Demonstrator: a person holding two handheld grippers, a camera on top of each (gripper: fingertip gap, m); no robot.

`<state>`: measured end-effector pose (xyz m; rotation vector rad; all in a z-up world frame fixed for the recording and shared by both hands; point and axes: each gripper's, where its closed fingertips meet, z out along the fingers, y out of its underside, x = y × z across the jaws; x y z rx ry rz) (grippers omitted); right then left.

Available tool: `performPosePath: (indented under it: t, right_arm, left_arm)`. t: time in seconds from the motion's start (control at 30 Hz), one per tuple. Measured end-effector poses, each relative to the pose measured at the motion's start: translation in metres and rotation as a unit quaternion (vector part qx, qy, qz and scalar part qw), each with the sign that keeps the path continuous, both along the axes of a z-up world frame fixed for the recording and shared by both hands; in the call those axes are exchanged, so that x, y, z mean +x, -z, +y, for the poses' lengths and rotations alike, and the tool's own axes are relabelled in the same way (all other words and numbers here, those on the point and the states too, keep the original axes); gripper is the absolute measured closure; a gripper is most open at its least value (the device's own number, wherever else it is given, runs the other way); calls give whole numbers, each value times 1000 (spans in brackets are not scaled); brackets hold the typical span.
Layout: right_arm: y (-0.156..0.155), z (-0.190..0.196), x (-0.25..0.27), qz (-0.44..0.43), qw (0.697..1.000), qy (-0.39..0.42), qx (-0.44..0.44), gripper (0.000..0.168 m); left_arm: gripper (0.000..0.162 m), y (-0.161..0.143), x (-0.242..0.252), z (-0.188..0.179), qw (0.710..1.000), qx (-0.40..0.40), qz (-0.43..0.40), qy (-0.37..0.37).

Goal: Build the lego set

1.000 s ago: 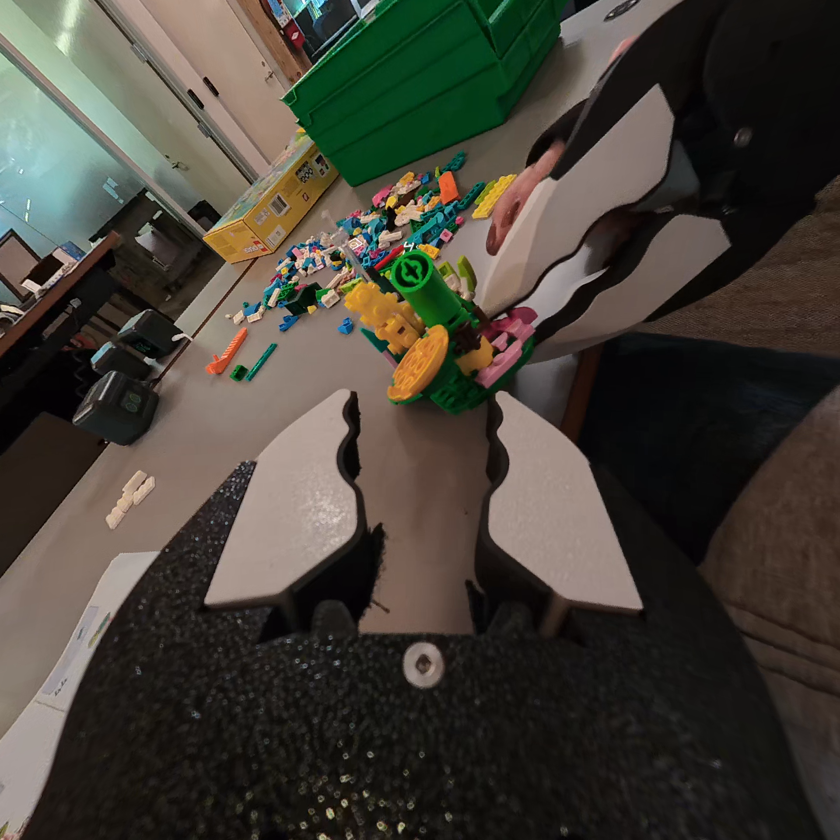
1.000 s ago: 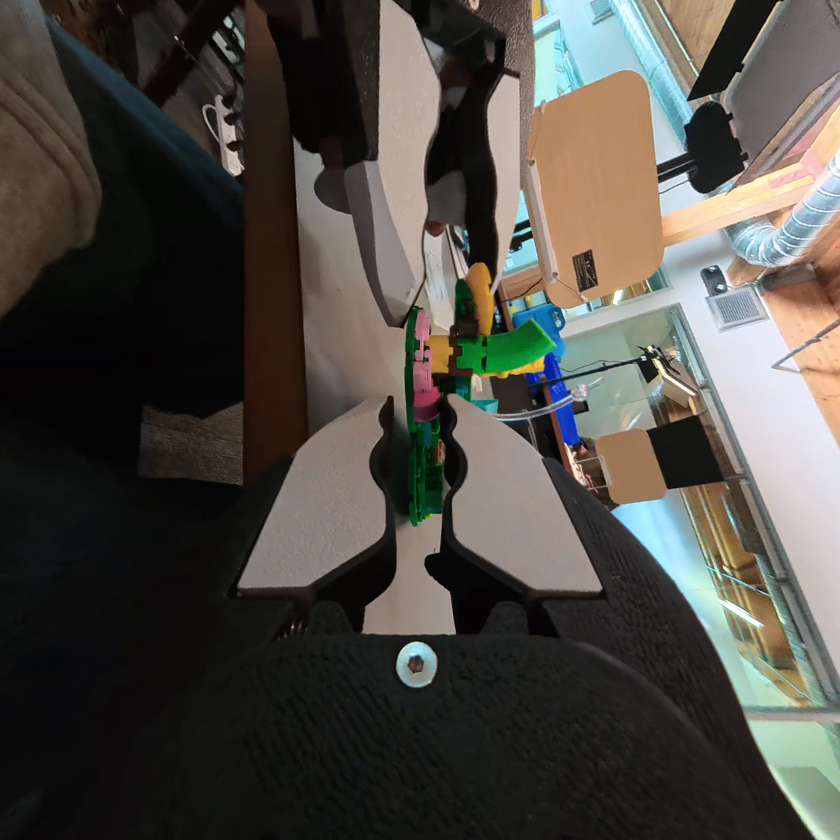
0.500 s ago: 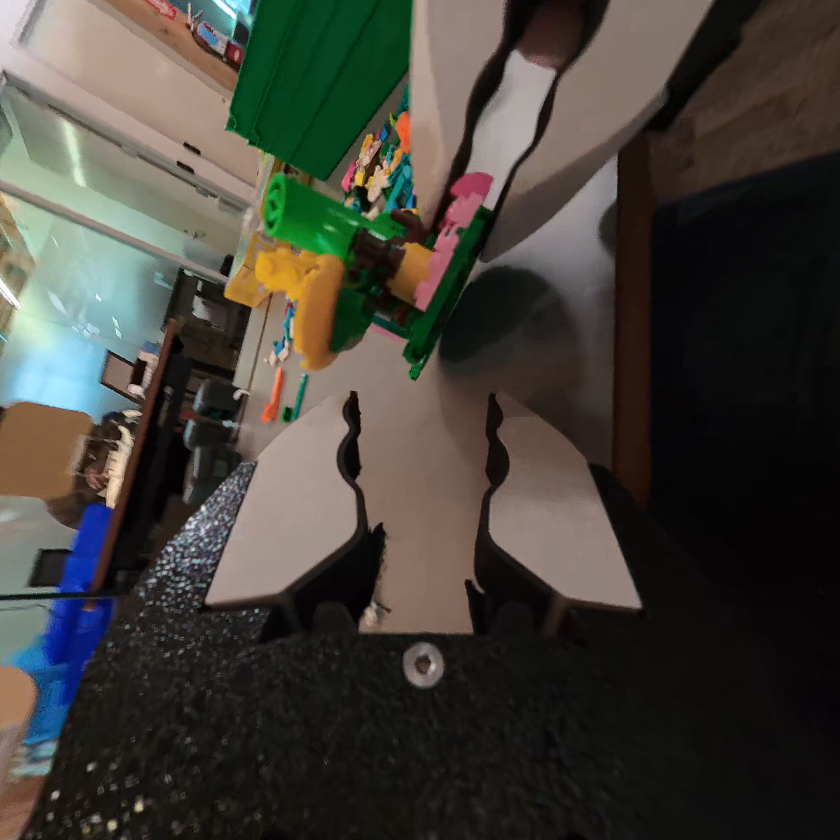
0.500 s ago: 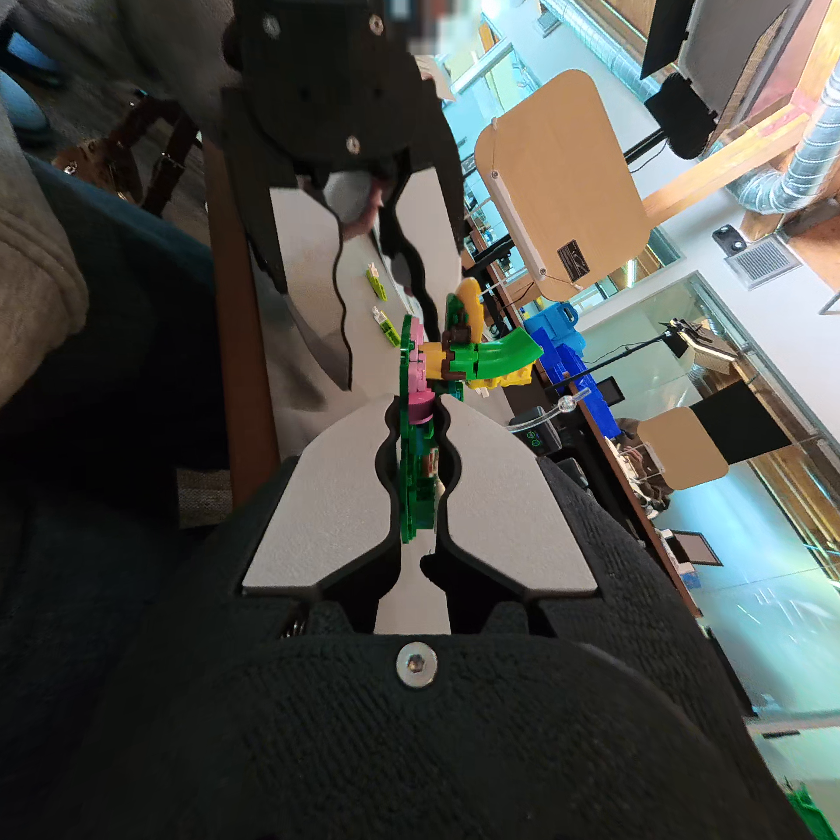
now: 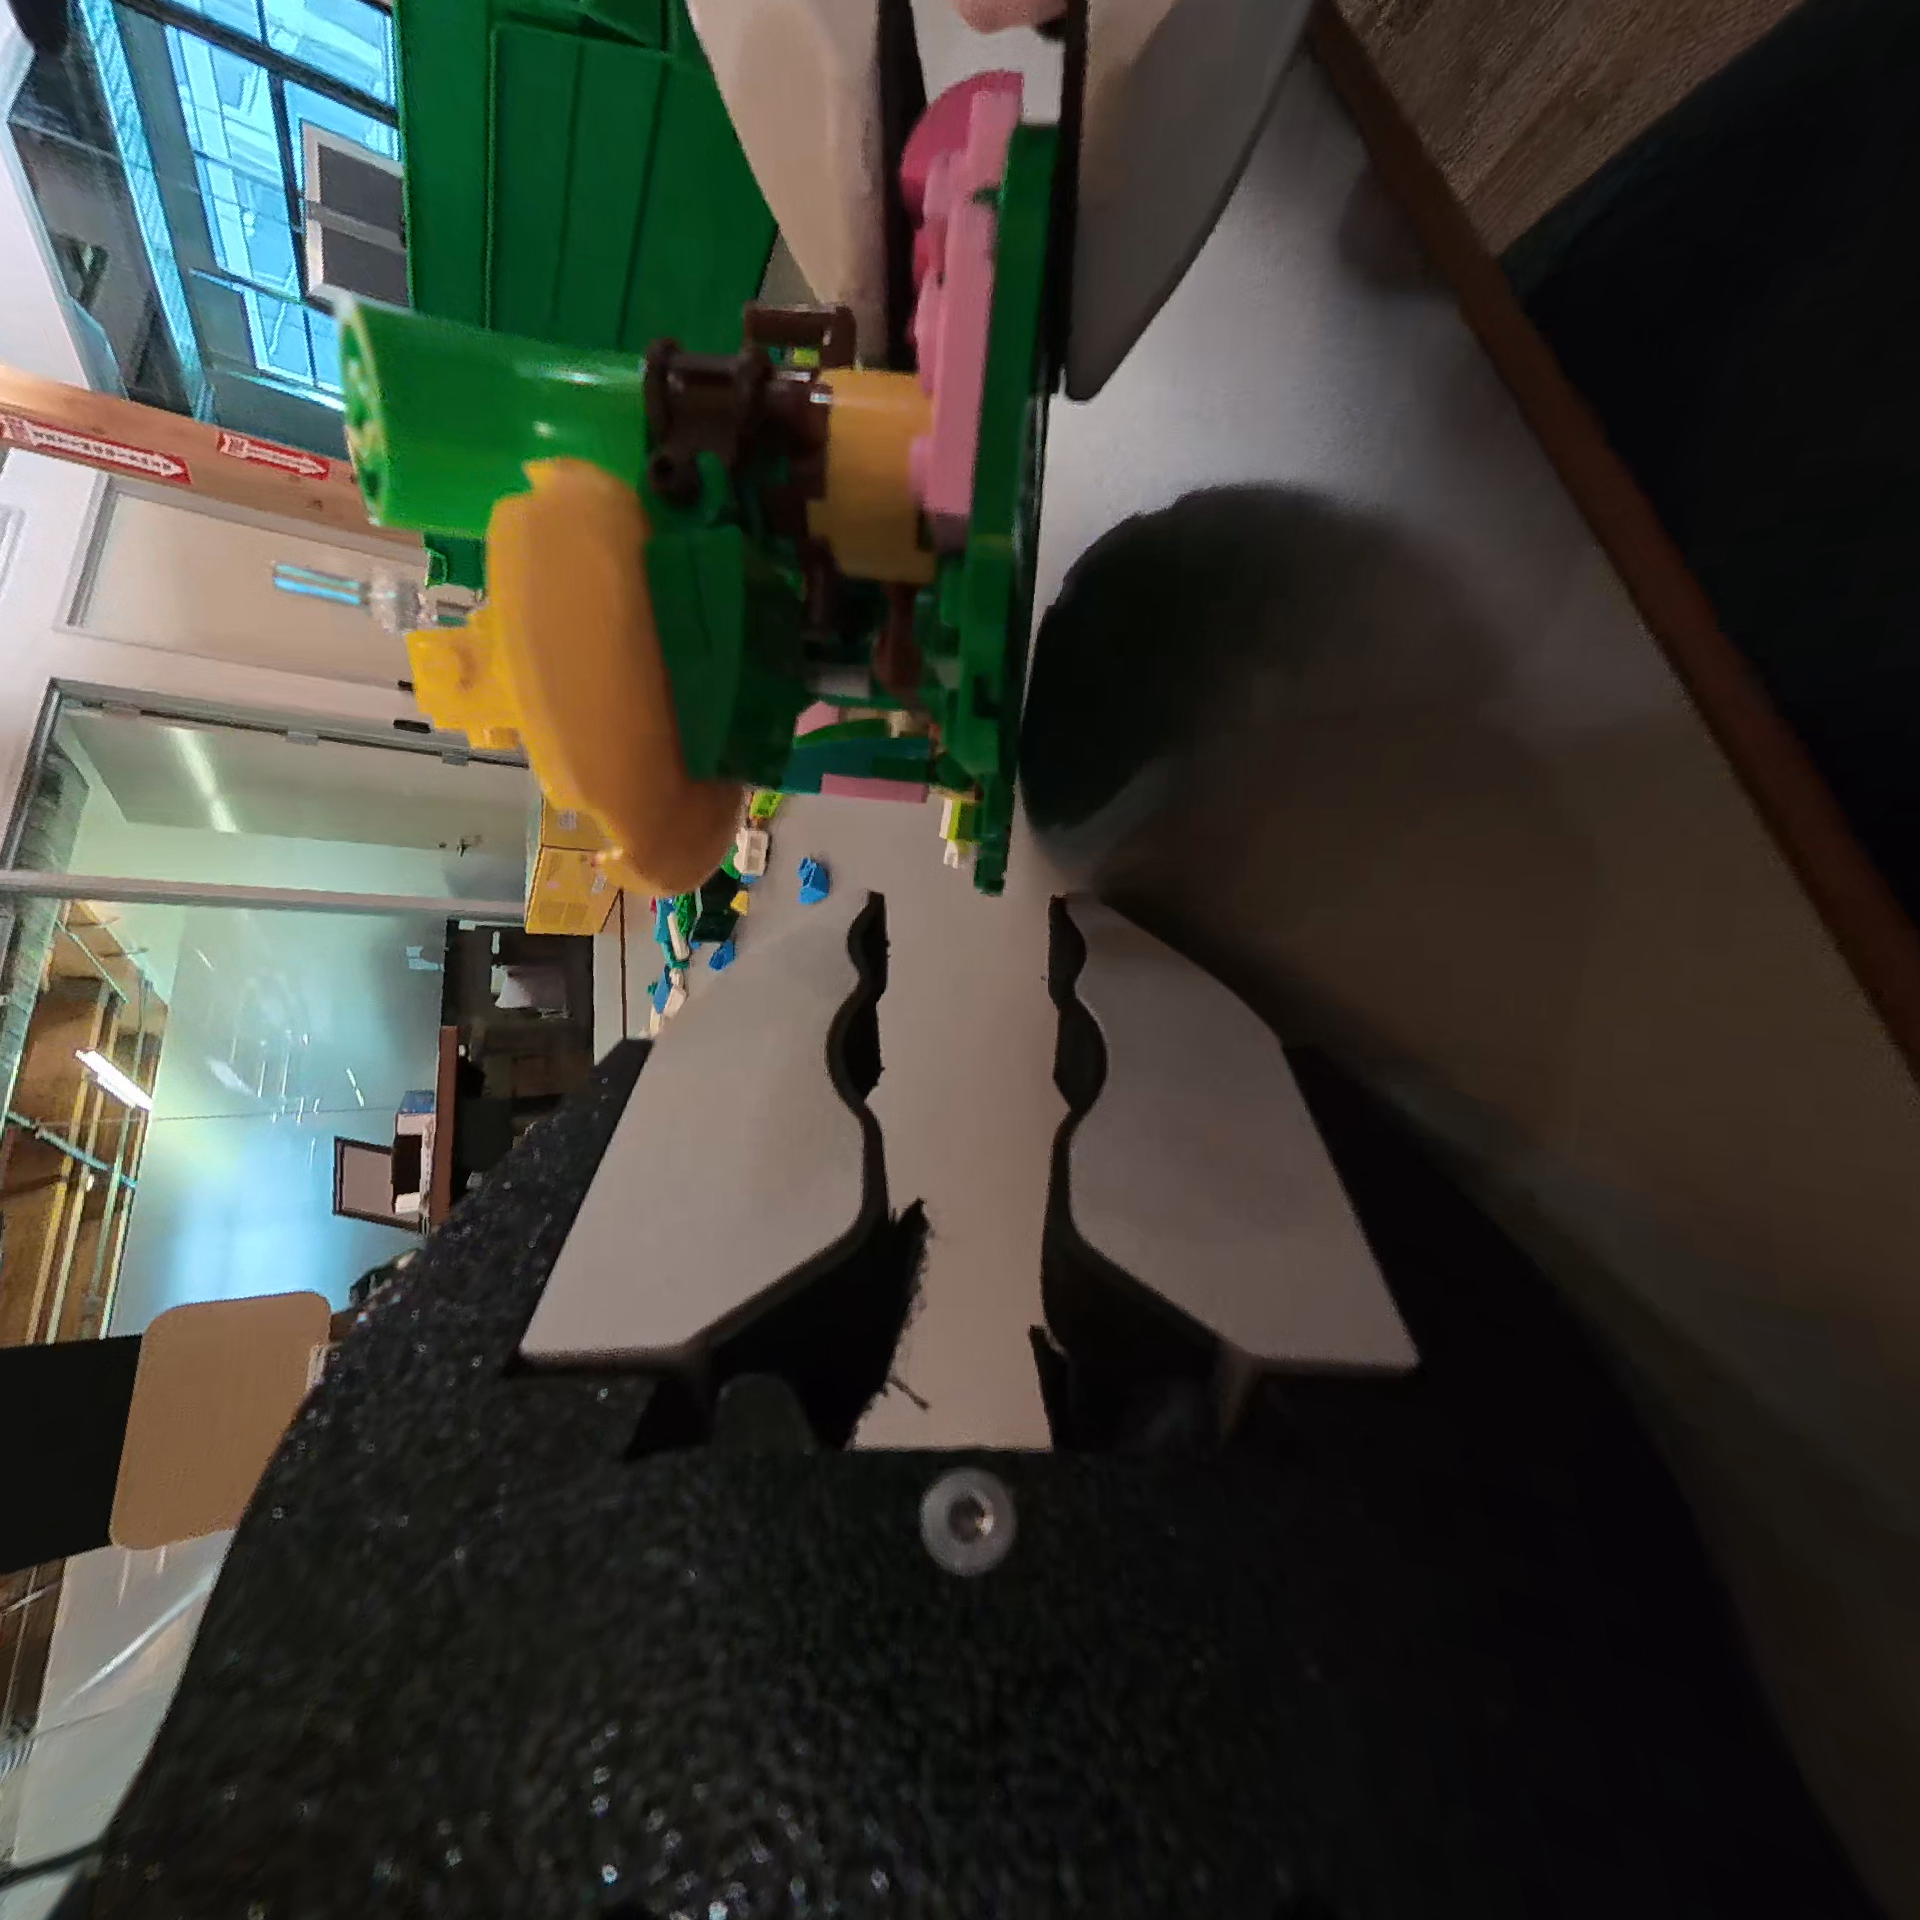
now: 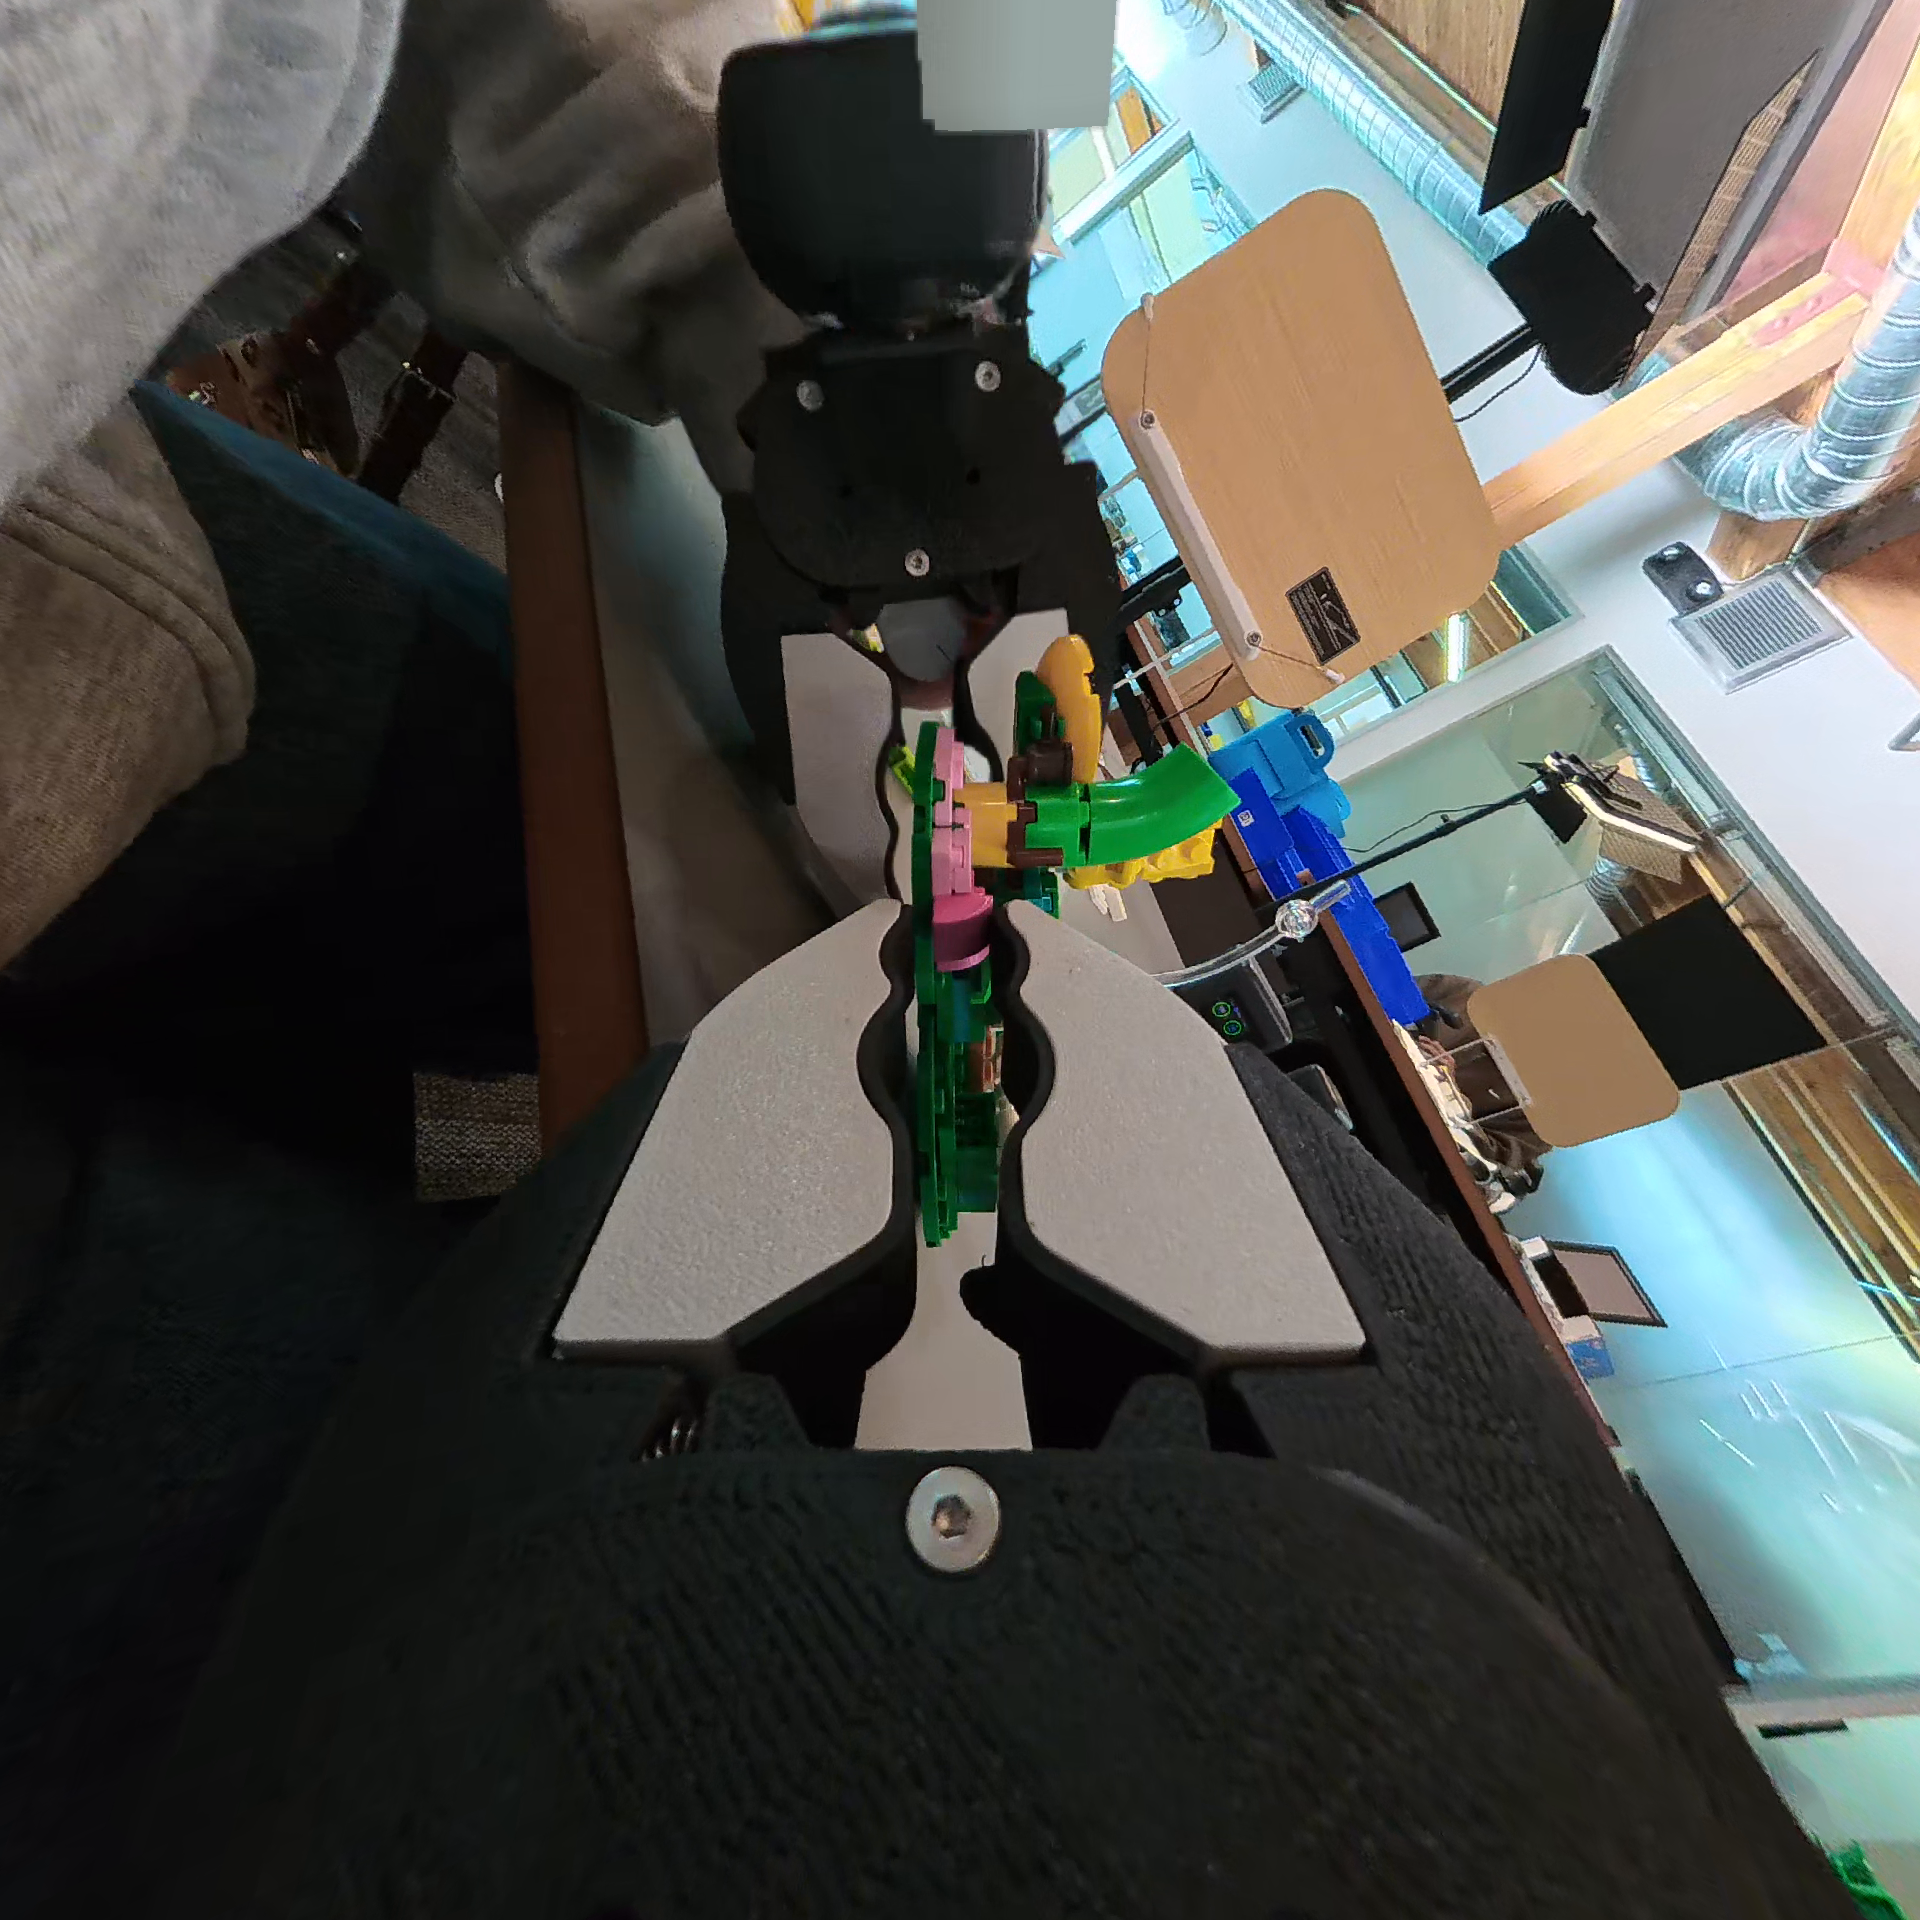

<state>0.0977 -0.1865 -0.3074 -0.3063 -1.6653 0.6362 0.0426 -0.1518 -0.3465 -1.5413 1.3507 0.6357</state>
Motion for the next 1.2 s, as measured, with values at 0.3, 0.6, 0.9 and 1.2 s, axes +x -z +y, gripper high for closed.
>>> performPosePath:
  t: [0.3, 0.6, 0.9, 1.2]
  right_arm:
    - [-2, 3, -1, 2, 1000, 3, -7, 156]
    - [-1, 3, -2, 5, 1000, 8, 2, 156]
    - [-31, 9, 3, 80, 996, 29, -18, 141]
    - [-8, 68, -23, -45, 984, 147, -86, 149]
  left_arm:
    - [142, 3, 9, 11, 999, 14, 20, 38]
    - [157, 1, 9, 14, 998, 48, 18, 30]
    - [157, -7, -20, 0, 998, 57, -16, -31]
    - [158, -39, -70, -47, 986, 137, -40, -84]
